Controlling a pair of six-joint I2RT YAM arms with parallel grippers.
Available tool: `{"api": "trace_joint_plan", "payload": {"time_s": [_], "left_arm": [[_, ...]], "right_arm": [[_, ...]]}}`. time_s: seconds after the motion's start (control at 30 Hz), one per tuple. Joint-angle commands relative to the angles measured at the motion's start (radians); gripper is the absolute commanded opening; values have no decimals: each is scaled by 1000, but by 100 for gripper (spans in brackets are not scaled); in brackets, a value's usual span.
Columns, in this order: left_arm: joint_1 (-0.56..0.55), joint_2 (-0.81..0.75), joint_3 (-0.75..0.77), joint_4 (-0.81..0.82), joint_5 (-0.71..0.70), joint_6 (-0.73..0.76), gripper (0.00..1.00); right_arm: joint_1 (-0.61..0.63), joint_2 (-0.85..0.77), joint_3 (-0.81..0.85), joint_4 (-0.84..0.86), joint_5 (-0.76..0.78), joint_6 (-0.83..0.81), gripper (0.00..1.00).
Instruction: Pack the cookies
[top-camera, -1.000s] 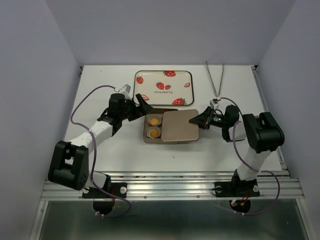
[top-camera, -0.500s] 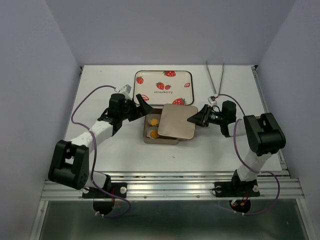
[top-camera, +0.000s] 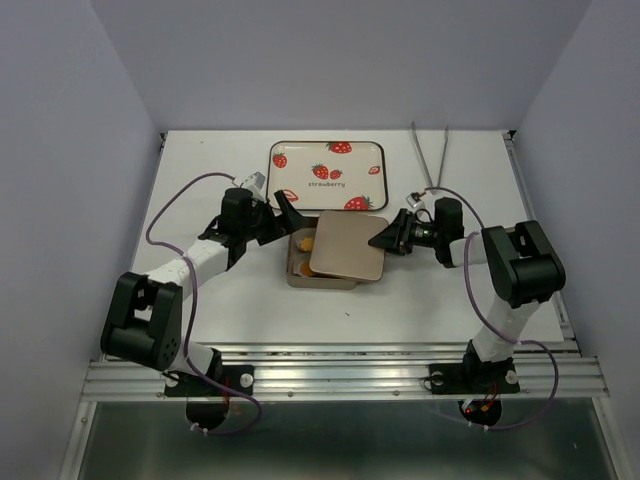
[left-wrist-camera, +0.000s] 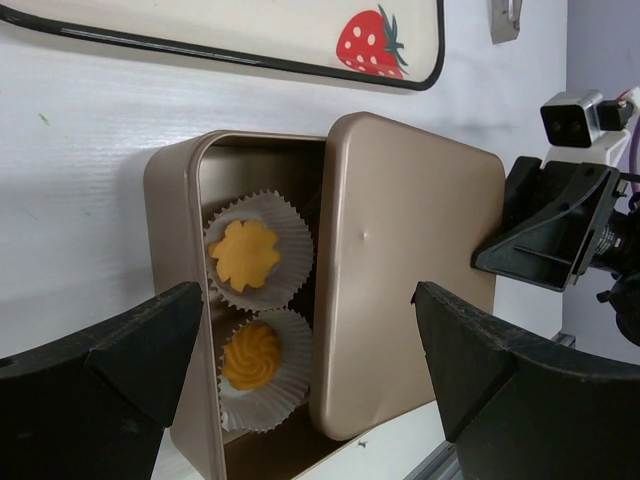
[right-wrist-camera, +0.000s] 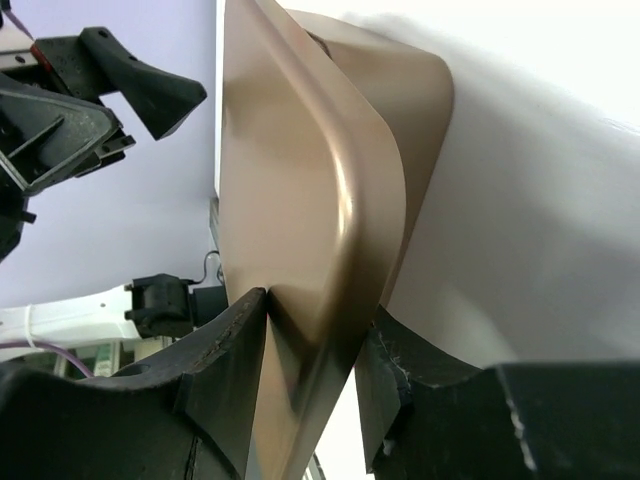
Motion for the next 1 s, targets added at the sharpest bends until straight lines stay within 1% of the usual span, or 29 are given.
{"api": "trace_joint_plan", "payload": {"time_s": [0.0, 0.23, 0.33, 0.4, 0.57, 0.63, 0.67, 0.77, 0.8, 0.97], "left_arm": [[5, 15, 17, 44, 28, 29, 99], [5, 33, -2, 61, 54, 27, 99], [5, 39, -9, 72, 67, 21, 99], [4, 42, -17, 78, 74, 19, 99], [4, 51, -25, 80, 84, 16, 99], [4, 51, -28, 83, 86, 16, 99], [4, 51, -28, 83, 86, 18, 99], [4, 50, -29, 83, 84, 18, 99], [4, 50, -31, 81, 81, 19, 99], [4, 53, -31, 72, 75, 27, 95]], "right_arm": [[34, 1, 52, -82, 15, -84, 45], [66, 11, 81, -111, 41, -81, 47], [89, 7, 97, -140, 76, -88, 49], [101, -4, 110, -174, 125, -93, 49], [138, -35, 118, -177, 208, -47, 48], [161, -47, 120, -180, 265, -27, 47], [161, -50, 123, -194, 304, -24, 45], [172, -56, 124, -203, 346, 4, 44], [181, -61, 121, -205, 374, 10, 45], [192, -93, 136, -252, 414, 5, 50]]}}
